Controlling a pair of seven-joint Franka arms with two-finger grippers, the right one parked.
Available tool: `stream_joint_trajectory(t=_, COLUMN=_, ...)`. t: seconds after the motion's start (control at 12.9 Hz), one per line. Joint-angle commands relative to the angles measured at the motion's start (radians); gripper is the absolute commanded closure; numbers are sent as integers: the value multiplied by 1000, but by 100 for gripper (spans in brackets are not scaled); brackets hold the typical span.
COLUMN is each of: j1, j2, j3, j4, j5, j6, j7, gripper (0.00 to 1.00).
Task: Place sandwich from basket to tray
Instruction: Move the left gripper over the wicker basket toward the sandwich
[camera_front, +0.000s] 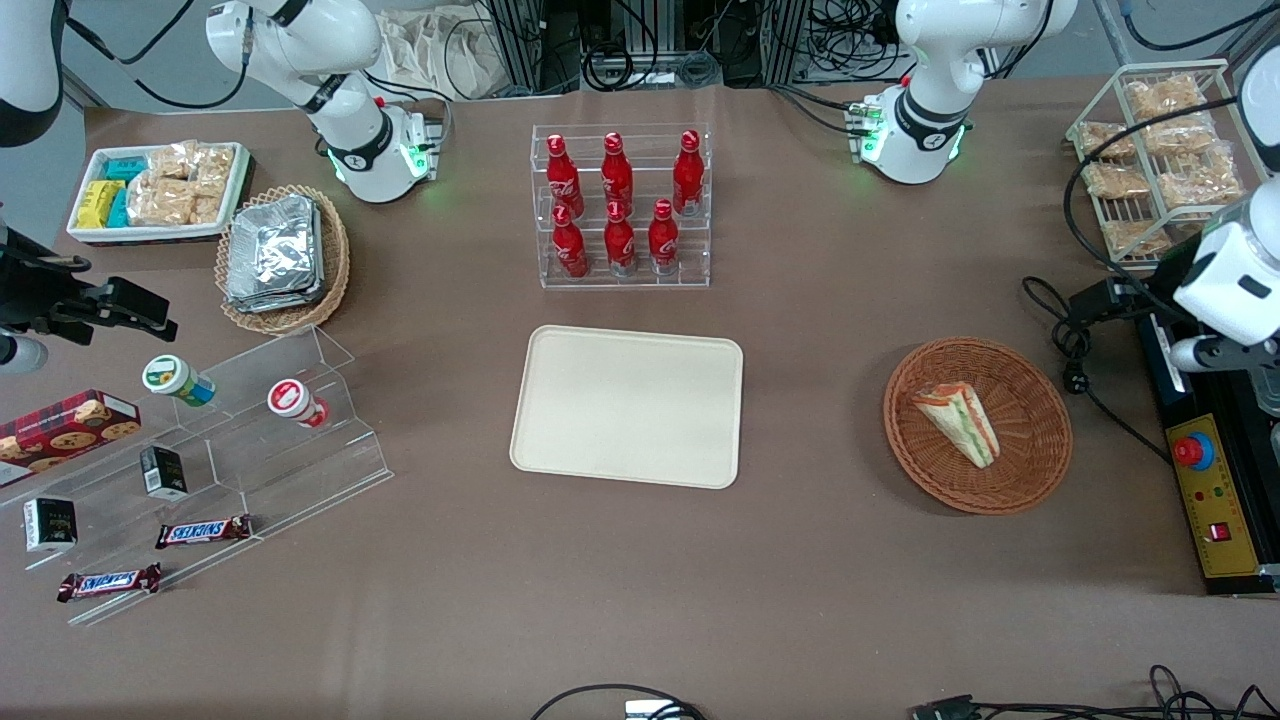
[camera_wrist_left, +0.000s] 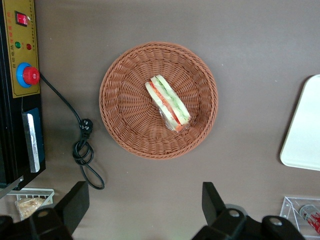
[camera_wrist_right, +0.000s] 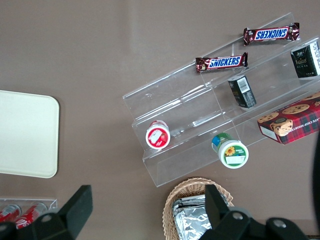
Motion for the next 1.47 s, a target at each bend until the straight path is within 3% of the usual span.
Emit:
stream_joint_trajectory(t=0.0, j1=14, j2=32, j3=-2, j4=-4, j5=-18, j6=32, j7=-16, gripper=0)
stream_joint_trajectory(t=0.62, j1=15, j2=183, j3=-2, j4=3, j5=-22, j6=65, j7=-258, gripper=0)
stream_joint_trajectory(t=0.85, j1=49, j2=269, j3=-2, j4=6, j5=-82, j6=93, j7=-309, gripper=0)
stream_joint_trajectory(t=1.39, j1=50, j2=407, j3=-4, j4=6, j5=-97, j6=168, j7=-453, gripper=0)
